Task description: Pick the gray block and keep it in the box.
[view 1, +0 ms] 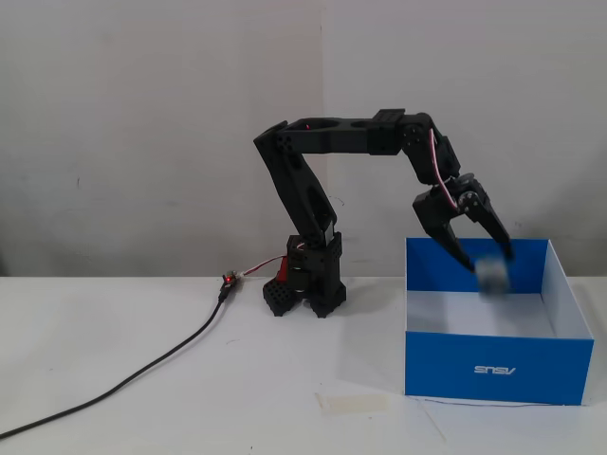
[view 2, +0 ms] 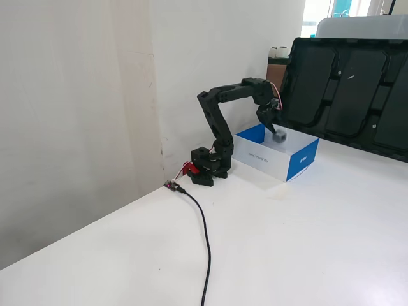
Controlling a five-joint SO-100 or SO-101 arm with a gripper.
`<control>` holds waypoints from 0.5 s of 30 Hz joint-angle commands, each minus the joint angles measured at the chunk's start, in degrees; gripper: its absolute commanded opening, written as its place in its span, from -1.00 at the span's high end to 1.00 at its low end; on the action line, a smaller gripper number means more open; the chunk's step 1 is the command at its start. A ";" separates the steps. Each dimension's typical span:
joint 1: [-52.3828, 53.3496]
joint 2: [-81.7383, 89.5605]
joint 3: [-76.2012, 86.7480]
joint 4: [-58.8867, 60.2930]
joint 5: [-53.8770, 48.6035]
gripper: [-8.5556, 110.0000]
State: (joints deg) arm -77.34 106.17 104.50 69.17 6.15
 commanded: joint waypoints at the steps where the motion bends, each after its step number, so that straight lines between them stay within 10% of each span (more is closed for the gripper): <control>1: 1.14 0.44 -0.62 -1.32 0.09 0.48; 15: 8.61 4.13 -3.96 5.19 -6.59 0.77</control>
State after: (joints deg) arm -71.37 106.17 104.68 72.42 2.11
